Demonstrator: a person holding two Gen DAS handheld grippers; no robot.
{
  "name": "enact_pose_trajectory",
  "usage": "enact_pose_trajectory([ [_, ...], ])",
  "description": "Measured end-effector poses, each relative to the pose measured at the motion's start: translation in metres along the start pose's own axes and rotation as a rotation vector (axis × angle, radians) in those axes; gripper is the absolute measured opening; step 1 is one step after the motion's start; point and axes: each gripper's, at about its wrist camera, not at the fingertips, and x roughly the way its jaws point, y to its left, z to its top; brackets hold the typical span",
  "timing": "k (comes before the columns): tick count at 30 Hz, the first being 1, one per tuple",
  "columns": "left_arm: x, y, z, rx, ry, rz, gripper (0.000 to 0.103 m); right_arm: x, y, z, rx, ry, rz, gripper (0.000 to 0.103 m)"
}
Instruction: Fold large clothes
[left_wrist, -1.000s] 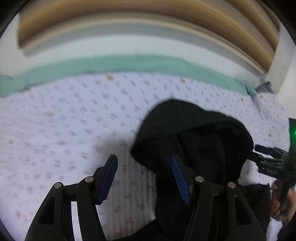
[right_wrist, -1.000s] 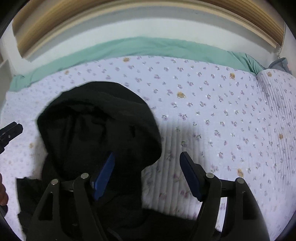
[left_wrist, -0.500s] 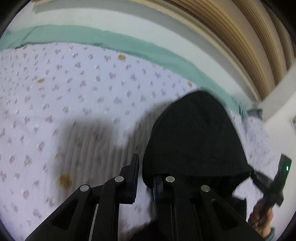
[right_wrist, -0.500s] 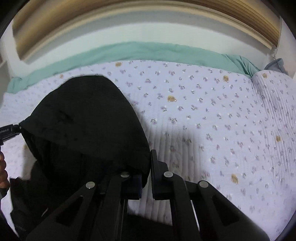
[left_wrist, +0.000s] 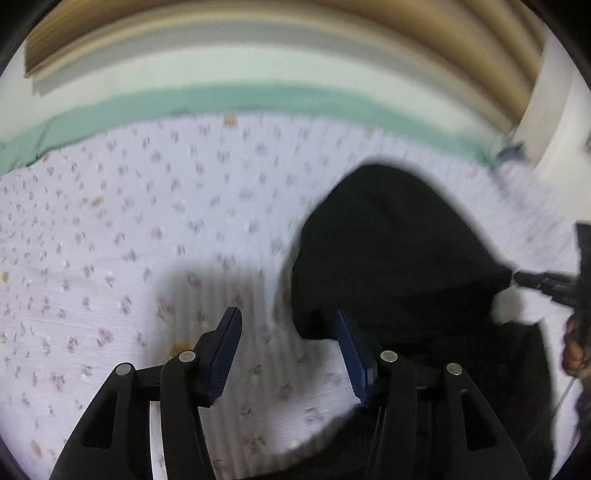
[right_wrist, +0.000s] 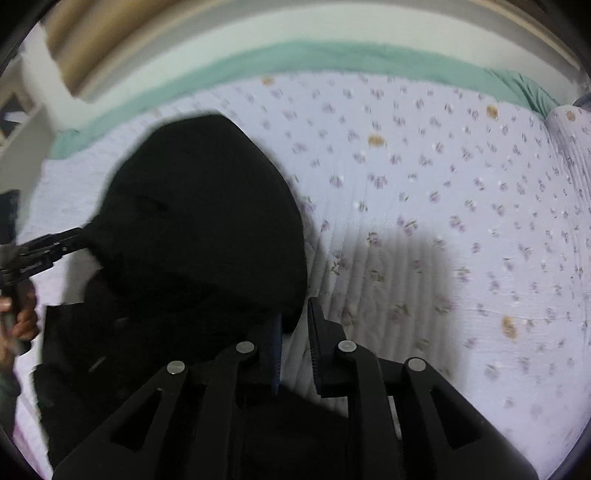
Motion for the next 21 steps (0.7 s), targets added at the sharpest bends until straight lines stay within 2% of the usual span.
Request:
enact_pose_trajectory([
  [1, -0.009, 0.001, 0.007, -0.020, -0.030, -0.038, 0.055, -0.010, 0.003, 0.003, -0.007, -0.026, 0.024, 0.030],
  [2, -0.013, 0.000, 0.016, -0.042, -0.056, -0.069, 0.056, -0.021, 0.009, 0.011, -0.016, -0.065, 0.044, 0.048],
  [3, -0.014, -0.002, 0.027, -0.072, -0.078, -0.111, 0.056, -0.026, 0.014, 0.017, -0.023, -0.089, 0.053, 0.059],
  [4, -0.010, -0.004, 0.033, -0.084, -0.078, -0.140, 0.057, -0.029, 0.022, 0.026, -0.035, -0.121, 0.072, 0.075],
  [5, -0.005, -0.010, 0.037, -0.088, -0.067, -0.161, 0.057, -0.026, 0.030, 0.035, -0.049, -0.133, 0.084, 0.075],
  [7, 0.023, -0.022, 0.043, -0.065, -0.005, -0.153, 0.057, -0.005, 0.045, 0.050, -0.078, -0.095, 0.062, 0.070],
  [8, 0.038, -0.029, 0.041, -0.059, 0.035, -0.146, 0.057, 0.012, 0.051, 0.055, -0.097, -0.062, 0.038, 0.058],
  [9, 0.056, -0.031, 0.034, -0.052, 0.092, -0.156, 0.056, 0.028, 0.055, 0.056, -0.107, -0.026, 0.019, 0.051],
  [11, 0.083, -0.032, 0.020, -0.034, 0.168, -0.145, 0.051, 0.065, 0.053, 0.047, -0.119, 0.066, -0.024, 0.042],
  [13, 0.115, -0.027, -0.001, -0.025, 0.244, -0.103, 0.049, 0.095, 0.047, 0.033, -0.126, 0.138, -0.080, 0.034],
  [15, 0.121, -0.025, -0.002, -0.044, 0.242, -0.102, 0.048, 0.110, 0.043, 0.023, -0.110, 0.149, -0.073, 0.034],
  [17, 0.117, -0.030, 0.002, -0.021, 0.230, -0.083, 0.048, 0.107, 0.043, 0.024, -0.100, 0.139, -0.075, 0.034],
  [18, 0.115, -0.033, 0.002, 0.004, 0.213, -0.074, 0.048, 0.103, 0.043, 0.025, -0.098, 0.132, -0.066, 0.037],
  [21, 0.085, -0.038, 0.008, 0.041, 0.143, -0.107, 0.047, 0.087, 0.036, 0.031, -0.078, 0.091, 0.004, 0.038],
])
